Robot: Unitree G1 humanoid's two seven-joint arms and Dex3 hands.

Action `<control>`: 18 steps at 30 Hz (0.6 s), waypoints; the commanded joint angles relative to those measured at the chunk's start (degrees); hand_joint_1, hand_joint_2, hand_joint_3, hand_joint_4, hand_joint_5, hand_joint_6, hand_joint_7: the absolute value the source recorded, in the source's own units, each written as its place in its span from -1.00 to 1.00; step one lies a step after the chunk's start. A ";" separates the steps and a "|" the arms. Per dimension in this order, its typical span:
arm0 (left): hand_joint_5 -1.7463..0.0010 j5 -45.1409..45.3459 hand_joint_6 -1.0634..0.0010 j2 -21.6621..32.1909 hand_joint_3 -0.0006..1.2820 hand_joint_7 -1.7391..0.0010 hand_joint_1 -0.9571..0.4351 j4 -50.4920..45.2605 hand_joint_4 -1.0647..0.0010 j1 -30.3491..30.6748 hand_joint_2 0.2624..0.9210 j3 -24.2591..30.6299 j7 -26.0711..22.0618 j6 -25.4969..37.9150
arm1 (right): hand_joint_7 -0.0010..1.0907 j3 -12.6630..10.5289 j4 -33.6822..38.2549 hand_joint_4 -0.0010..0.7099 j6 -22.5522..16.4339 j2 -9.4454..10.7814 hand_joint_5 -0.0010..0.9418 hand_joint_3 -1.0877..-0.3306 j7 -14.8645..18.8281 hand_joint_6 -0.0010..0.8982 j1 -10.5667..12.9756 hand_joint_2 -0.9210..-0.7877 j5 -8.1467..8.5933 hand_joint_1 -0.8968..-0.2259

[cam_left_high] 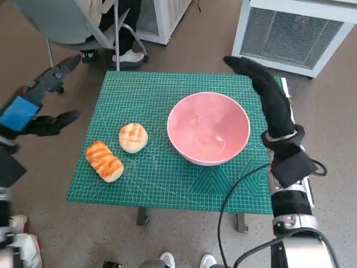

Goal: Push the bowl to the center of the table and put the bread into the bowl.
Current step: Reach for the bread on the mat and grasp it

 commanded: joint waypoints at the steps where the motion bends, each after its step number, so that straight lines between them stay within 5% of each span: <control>1: 0.99 1.01 0.54 2.67 -0.84 0.98 -0.58 -4.04 0.68 2.13 0.98 -2.71 -4.08 2.68 | 0.21 1.03 -1.48 -0.20 1.53 0.14 -0.95 -0.20 -0.21 -1.00 2.01 -1.00 -0.83 -0.44; 2: 1.00 3.10 0.52 4.38 -0.97 0.99 -0.53 -6.44 0.68 2.96 0.96 -4.41 -5.93 3.52 | 0.20 1.14 -1.57 -0.20 1.65 0.18 -0.95 -0.20 -0.10 -1.00 1.98 -1.00 -0.68 -0.44; 7: 1.00 9.04 0.50 8.62 -0.99 0.98 -0.28 -13.00 0.67 4.99 0.55 -7.99 -8.97 5.34 | 0.19 1.41 -2.17 -0.20 2.18 0.11 -0.95 -0.19 0.12 -1.00 2.05 -1.00 -0.24 -0.42; 18: 0.99 16.95 0.42 10.69 -1.00 0.97 -0.10 -18.23 0.64 5.61 0.43 -12.02 -8.95 5.01 | 0.16 1.46 -2.72 -0.21 2.51 -0.12 -0.95 -0.20 -0.04 -1.00 2.23 -1.00 0.04 -0.42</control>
